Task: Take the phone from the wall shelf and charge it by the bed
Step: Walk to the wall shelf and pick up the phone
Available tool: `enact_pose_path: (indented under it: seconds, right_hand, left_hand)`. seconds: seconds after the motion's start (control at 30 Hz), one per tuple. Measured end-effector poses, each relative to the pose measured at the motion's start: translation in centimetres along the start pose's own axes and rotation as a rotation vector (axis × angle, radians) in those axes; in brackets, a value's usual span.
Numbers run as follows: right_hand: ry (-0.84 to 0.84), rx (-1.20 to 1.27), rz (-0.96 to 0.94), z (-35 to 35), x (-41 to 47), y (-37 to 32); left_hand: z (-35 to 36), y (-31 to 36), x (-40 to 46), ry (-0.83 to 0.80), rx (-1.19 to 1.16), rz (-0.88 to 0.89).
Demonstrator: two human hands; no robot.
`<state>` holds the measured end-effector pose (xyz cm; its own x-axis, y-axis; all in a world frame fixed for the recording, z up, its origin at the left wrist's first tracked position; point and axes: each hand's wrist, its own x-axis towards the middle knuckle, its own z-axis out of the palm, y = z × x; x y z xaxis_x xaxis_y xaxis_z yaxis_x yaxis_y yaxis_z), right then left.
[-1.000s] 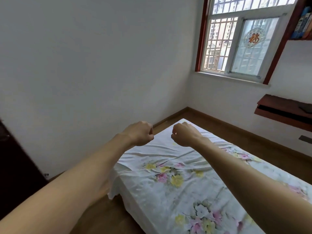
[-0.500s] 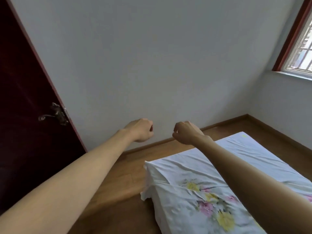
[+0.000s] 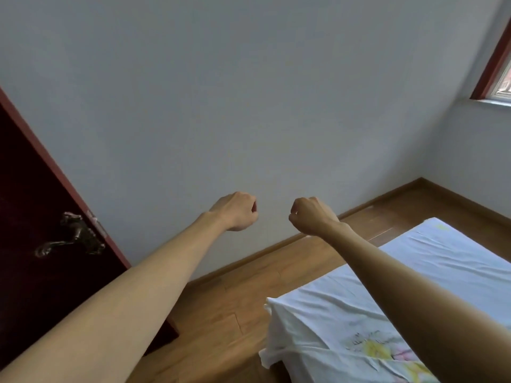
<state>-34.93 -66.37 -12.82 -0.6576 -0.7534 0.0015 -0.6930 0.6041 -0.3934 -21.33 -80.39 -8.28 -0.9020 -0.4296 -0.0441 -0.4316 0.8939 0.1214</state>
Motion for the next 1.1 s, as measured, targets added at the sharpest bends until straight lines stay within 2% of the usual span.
enact_pose_path:
  seconds: [0.2,0.43,0.63,0.87,1.1]
  right_hand:
    - [0.014,0.001,0.116,1.4,8.5,0.1]
    - [0.082,-0.006,0.268,3.0,19.8,3.8]
    - [0.102,-0.013,0.462,1.5,29.7,7.5]
    - [0.125,0.008,0.585,-1.3,38.0,11.4]
    - [0.175,0.062,0.787,-3.6,44.7,18.9]
  left_hand:
    - [1.5,-4.1,9.6,-0.062,-0.029,0.105]
    - [1.9,-6.0,23.6,-0.086,-0.025,0.237]
    - [0.9,-6.5,35.7,-0.187,0.022,0.338]
    - [0.1,-4.5,48.7,-0.245,0.046,0.498]
    - [1.4,0.4,62.3,-0.322,0.114,0.693]
